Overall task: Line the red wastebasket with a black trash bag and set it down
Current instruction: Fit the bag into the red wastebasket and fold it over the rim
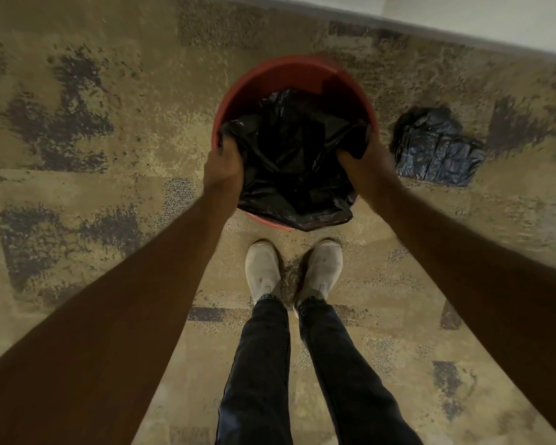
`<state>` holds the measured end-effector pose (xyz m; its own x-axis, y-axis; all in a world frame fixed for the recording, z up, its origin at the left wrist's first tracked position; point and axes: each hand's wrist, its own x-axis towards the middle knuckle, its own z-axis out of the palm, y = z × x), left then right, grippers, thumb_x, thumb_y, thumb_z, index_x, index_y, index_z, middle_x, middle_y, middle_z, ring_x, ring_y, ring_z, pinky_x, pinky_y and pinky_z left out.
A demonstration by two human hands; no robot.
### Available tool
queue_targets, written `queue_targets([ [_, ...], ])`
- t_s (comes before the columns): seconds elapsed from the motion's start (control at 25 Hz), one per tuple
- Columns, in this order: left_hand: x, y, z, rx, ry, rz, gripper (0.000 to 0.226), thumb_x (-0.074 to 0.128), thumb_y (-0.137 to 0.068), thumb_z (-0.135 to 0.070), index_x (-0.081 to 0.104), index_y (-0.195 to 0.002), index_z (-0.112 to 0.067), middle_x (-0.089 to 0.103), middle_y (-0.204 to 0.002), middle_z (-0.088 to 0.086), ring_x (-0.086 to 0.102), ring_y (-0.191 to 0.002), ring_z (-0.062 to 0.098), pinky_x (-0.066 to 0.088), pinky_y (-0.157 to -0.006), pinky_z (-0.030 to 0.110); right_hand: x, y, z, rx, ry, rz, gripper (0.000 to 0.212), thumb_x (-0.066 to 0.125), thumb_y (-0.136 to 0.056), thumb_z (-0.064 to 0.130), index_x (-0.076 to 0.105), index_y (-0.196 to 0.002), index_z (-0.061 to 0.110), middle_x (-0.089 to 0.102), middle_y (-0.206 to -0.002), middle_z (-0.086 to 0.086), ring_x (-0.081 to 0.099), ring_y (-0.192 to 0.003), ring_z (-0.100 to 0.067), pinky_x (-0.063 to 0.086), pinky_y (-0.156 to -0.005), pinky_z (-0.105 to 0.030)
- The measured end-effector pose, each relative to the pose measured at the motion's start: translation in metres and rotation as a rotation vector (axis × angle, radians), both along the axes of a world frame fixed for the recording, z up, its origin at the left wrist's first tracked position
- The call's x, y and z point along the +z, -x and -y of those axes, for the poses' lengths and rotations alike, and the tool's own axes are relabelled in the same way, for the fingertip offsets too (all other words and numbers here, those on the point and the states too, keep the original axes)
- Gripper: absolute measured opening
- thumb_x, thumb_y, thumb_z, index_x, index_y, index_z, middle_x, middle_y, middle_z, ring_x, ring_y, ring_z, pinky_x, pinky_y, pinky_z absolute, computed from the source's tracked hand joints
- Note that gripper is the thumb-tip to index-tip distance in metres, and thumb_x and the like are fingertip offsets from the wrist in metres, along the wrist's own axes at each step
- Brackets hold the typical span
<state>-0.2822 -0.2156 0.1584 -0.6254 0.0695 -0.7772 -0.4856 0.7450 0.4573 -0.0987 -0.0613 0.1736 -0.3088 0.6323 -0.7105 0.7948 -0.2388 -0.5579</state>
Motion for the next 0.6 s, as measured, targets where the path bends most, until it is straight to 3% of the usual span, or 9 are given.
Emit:
queue_targets([
  [0.12,0.015,0.000,0.023,0.003,0.038,-0.035,0.064,0.039,-0.087,-0.068,0.067,-0.089,-0.010,0.071,-0.090,0.006,0.071,-0.091,0.030,0.058,-0.082,0.039,0.012,-0.022,0.000,0.068,-0.230,0.089,0.022,0.056,-0.100,0.027,0.068,-0.116,0.016,0.066,-0.088,0.009,0.066,-0.080,-0.008,0.056,-0.071,-0.030],
  [0.2,0.019,-0.003,0.038,0.013,0.077,0.017,0.059,0.049,-0.085,-0.071,0.062,-0.072,-0.015,0.067,-0.075,0.000,0.068,-0.073,0.021,0.054,-0.066,0.032,0.014,-0.039,-0.004,0.064,-0.240,0.158,0.024,0.051,-0.102,0.030,0.070,-0.106,0.017,0.069,-0.088,0.005,0.065,-0.077,-0.012,0.055,-0.070,-0.035],
  [0.28,0.017,-0.007,0.054,0.003,0.095,0.092,0.050,0.058,-0.085,-0.067,0.063,-0.073,-0.019,0.069,-0.076,0.000,0.068,-0.071,0.018,0.052,-0.064,0.028,0.011,-0.054,-0.010,0.005,-0.171,0.200,0.023,0.049,-0.101,0.028,0.070,-0.098,0.020,0.070,-0.088,0.000,0.064,-0.076,-0.019,0.052,-0.066,-0.035],
  [0.44,0.008,-0.014,0.083,-0.126,0.110,0.189,0.033,0.067,-0.093,-0.043,0.069,-0.079,-0.013,0.069,-0.075,0.000,0.065,-0.068,0.015,0.046,-0.060,0.024,0.006,-0.069,-0.020,-0.195,-0.005,0.265,0.026,0.050,-0.100,0.016,0.059,-0.078,0.026,0.057,-0.073,0.001,0.049,-0.057,-0.016,0.040,-0.051,-0.029],
  [0.52,0.007,-0.019,0.092,-0.190,0.089,0.227,0.025,0.065,-0.096,-0.038,0.073,-0.092,-0.014,0.069,-0.077,-0.002,0.065,-0.070,0.011,0.044,-0.060,0.023,0.005,-0.068,-0.023,-0.351,0.107,0.287,0.028,0.047,-0.105,0.014,0.057,-0.080,0.024,0.060,-0.075,0.001,0.050,-0.051,-0.011,0.039,-0.044,-0.021],
  [0.6,0.006,-0.021,0.098,-0.241,0.079,0.230,0.024,0.062,-0.099,-0.038,0.072,-0.093,-0.017,0.069,-0.079,-0.002,0.063,-0.071,0.010,0.042,-0.060,0.023,0.006,-0.064,-0.024,-0.561,0.247,0.299,0.027,0.046,-0.109,0.016,0.058,-0.086,0.020,0.065,-0.078,-0.001,0.054,-0.046,-0.006,0.041,-0.037,-0.014],
])
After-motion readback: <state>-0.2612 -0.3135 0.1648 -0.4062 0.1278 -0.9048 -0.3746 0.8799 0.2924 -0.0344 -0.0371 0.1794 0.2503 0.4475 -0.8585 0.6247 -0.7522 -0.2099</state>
